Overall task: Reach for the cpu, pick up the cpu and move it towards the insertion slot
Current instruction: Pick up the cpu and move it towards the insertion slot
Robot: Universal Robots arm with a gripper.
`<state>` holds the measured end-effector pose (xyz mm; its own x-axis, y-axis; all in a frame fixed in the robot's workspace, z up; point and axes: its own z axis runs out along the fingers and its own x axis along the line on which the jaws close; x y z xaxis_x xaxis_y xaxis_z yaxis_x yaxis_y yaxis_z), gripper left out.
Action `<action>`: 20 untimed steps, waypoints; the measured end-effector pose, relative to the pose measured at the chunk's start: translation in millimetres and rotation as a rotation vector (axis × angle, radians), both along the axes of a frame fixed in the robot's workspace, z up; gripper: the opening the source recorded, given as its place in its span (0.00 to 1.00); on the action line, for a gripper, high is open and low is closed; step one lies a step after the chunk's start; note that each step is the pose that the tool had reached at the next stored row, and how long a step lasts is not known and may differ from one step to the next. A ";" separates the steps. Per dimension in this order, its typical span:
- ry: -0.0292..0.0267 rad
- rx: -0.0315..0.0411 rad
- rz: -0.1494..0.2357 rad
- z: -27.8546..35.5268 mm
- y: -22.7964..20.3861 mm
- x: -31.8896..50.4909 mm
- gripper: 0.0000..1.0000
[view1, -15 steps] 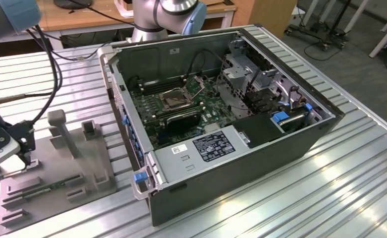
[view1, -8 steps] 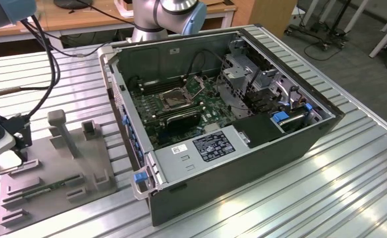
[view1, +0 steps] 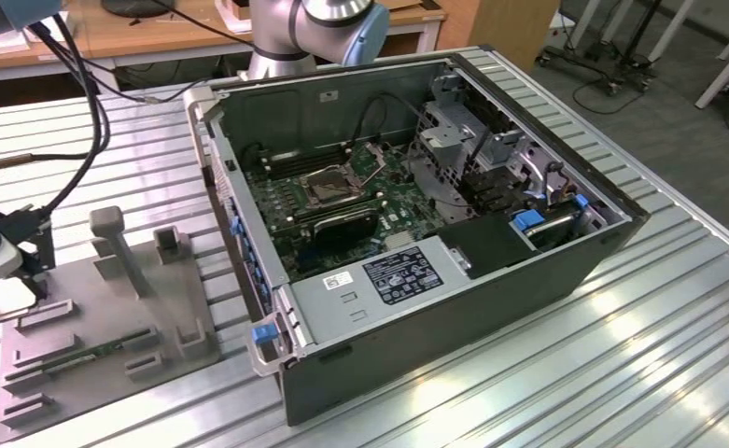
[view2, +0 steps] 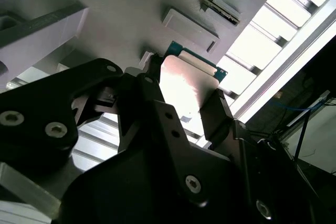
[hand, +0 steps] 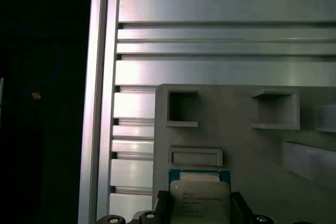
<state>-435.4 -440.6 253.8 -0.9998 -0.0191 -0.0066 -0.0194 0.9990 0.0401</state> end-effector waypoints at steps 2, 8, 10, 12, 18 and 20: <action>-0.0001 0.0001 0.000 0.0 0.0 0.0 0.54; 0.0002 -0.0001 0.000 0.2 0.0 0.0 0.54; 0.0004 -0.0002 0.000 0.8 0.0 -0.1 0.54; 0.0004 -0.0002 0.000 2.1 0.0 0.0 0.54; 0.0002 0.0005 0.000 8.1 0.0 0.0 0.54; 0.0002 0.0009 0.000 10.7 0.0 0.0 0.54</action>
<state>-435.4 -440.6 264.5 -0.9998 -0.0191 -0.0064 -0.0194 0.9990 0.0410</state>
